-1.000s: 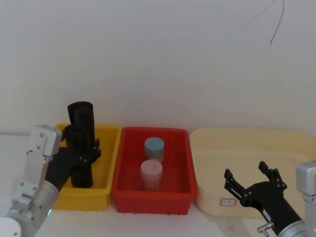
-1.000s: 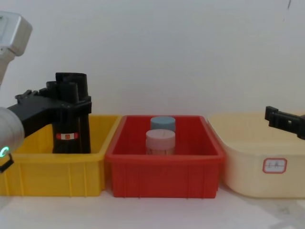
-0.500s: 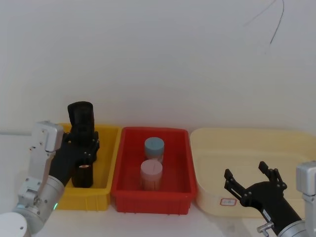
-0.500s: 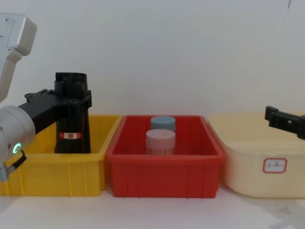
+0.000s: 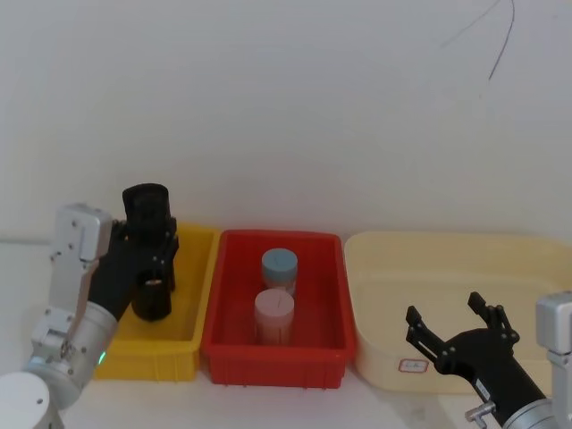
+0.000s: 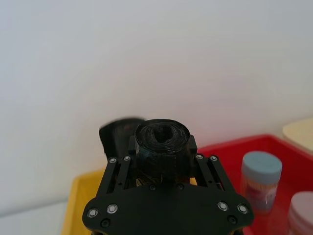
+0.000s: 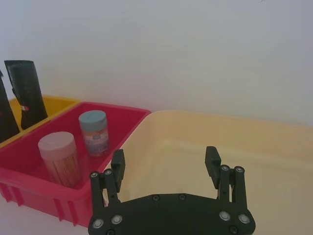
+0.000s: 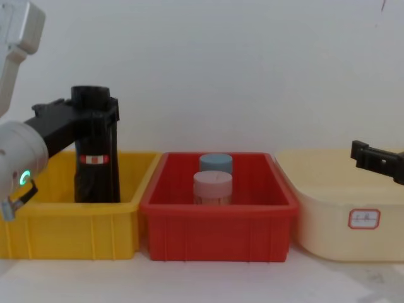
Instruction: Pick up the garbage bag with the one hand and transfer it to the other hand.
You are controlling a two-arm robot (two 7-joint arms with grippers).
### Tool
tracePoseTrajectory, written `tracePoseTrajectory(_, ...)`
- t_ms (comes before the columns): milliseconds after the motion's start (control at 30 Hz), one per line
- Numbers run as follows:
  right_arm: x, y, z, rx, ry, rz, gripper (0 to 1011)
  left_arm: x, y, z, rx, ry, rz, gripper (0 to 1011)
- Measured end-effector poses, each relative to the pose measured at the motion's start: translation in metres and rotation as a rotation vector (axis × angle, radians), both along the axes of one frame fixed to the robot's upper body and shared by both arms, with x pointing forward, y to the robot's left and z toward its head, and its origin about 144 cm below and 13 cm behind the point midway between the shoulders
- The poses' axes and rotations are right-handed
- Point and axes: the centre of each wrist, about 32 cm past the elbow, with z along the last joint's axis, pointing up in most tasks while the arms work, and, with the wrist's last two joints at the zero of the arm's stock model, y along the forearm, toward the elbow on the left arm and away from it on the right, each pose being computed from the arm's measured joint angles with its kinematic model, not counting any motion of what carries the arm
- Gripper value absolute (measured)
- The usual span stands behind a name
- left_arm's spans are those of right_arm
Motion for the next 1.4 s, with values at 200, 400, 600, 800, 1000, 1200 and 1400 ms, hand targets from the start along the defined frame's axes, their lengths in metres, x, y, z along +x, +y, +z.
tracePoseTrajectory(200,0.000,0.000,0.000,0.000,0.000,0.000,1001,0.002,-0.004,0.020,0.023,-0.067,-0.032,518)
tracePoseTrajectory(400,0.000,0.000,0.000,0.000,0.000,0.000,1001,0.004,-0.010,0.037,0.040,-0.120,-0.084,518)
tracePoseTrajectory(600,0.000,0.000,0.000,0.000,0.000,0.000,1001,0.005,-0.018,0.054,0.052,-0.170,-0.154,518)
tracePoseTrajectory(800,0.000,0.000,0.000,0.000,0.000,0.000,1001,0.007,-0.028,0.068,0.049,-0.206,-0.239,518)
tracePoseTrajectory(1000,0.000,0.000,0.000,0.000,0.000,0.000,1000,0.008,-0.040,0.078,0.038,-0.227,-0.328,518)
tracePoseTrajectory(1200,0.000,0.000,0.000,0.000,0.000,0.000,1001,0.011,-0.054,0.084,0.021,-0.239,-0.417,518)
tracePoseTrajectory(1400,0.000,0.000,0.000,0.000,0.000,0.000,1000,0.014,-0.069,0.087,0.001,-0.241,-0.515,518)
